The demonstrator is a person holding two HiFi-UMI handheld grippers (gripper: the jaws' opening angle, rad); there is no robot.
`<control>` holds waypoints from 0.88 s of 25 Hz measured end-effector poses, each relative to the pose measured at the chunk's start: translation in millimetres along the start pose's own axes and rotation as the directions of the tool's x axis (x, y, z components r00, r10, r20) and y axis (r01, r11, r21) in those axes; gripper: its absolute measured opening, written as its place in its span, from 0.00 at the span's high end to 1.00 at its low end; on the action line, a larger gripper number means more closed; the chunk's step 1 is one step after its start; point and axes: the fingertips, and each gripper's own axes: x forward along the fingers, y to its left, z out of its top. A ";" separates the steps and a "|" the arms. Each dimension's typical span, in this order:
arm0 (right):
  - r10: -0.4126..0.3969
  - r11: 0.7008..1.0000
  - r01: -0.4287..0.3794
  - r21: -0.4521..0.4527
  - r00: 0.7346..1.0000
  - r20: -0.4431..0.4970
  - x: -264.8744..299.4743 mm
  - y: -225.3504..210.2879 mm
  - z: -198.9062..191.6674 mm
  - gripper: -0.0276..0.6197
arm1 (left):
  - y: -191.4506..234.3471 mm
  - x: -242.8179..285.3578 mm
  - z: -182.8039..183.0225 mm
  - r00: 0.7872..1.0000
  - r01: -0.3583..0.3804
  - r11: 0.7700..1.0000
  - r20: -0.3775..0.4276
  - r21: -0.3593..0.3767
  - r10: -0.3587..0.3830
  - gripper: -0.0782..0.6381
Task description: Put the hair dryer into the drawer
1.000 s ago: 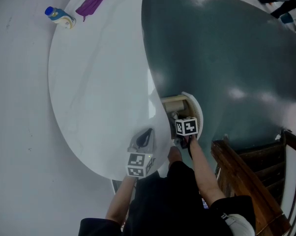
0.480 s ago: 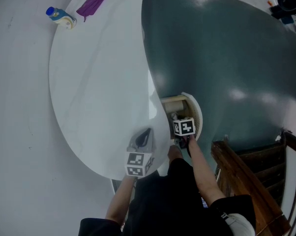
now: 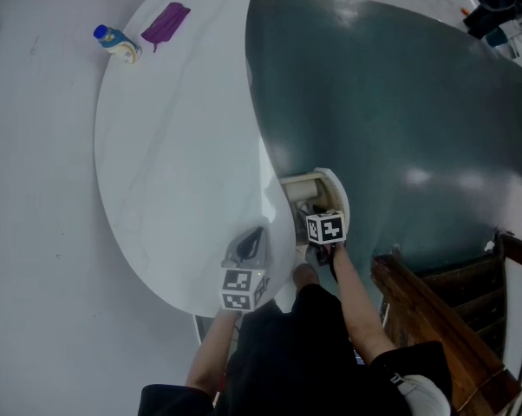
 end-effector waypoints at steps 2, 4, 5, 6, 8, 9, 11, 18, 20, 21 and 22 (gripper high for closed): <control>0.004 1.000 -0.003 -0.008 1.000 0.024 -13.2 5.4 3.0 0.64 | -3.7 -6.8 4.7 1.000 -0.002 1.000 0.021 0.014 0.002 0.88; 0.013 1.000 -0.012 -0.020 0.999 0.053 -27.0 12.8 6.0 0.64 | -9.2 -14.6 10.8 0.999 -0.001 1.000 0.041 0.026 0.000 0.88; 0.022 0.999 -0.020 -0.030 0.997 0.068 -33.3 17.7 7.2 0.64 | -12.2 -18.8 14.4 0.999 0.000 1.000 0.049 0.029 -0.002 0.88; 0.031 0.999 -0.027 -0.044 0.996 0.083 -39.5 22.9 8.6 0.64 | -14.8 -22.8 17.5 0.998 0.000 0.999 0.055 0.033 -0.002 0.88; 0.035 0.997 -0.026 -0.072 0.992 0.118 -53.7 30.8 13.9 0.65 | -18.3 -29.4 22.3 0.998 -0.001 0.999 0.066 0.042 -0.002 0.88; 0.031 0.996 -0.020 -0.083 0.990 0.137 -61.4 33.5 17.6 0.67 | -19.8 -32.3 25.1 0.997 0.000 0.999 0.074 0.049 -0.003 0.88; 0.017 0.996 0.000 -0.093 0.984 0.179 -79.7 38.1 25.8 0.70 | -23.4 -39.4 31.8 0.996 0.003 0.998 0.091 0.064 -0.008 0.88; 0.008 0.992 0.038 -0.124 0.935 0.354 -154.4 66.8 56.1 0.79 | -37.7 -69.7 60.0 0.987 0.011 0.994 0.157 0.112 -0.029 0.88; 0.013 0.988 0.048 -0.144 0.917 0.398 -174.7 77.9 64.8 0.80 | -41.0 -78.0 68.5 0.985 0.011 0.993 0.173 0.119 -0.031 0.88; 0.017 0.987 0.053 -0.154 0.908 0.418 -184.5 83.4 68.4 0.81 | -42.8 -81.7 72.4 0.982 0.011 0.992 0.185 0.126 -0.034 0.88; 0.019 0.985 0.057 -0.161 0.899 0.437 -194.3 88.3 71.5 0.81 | -44.8 -85.3 76.1 0.979 0.012 0.991 0.199 0.135 -0.039 0.88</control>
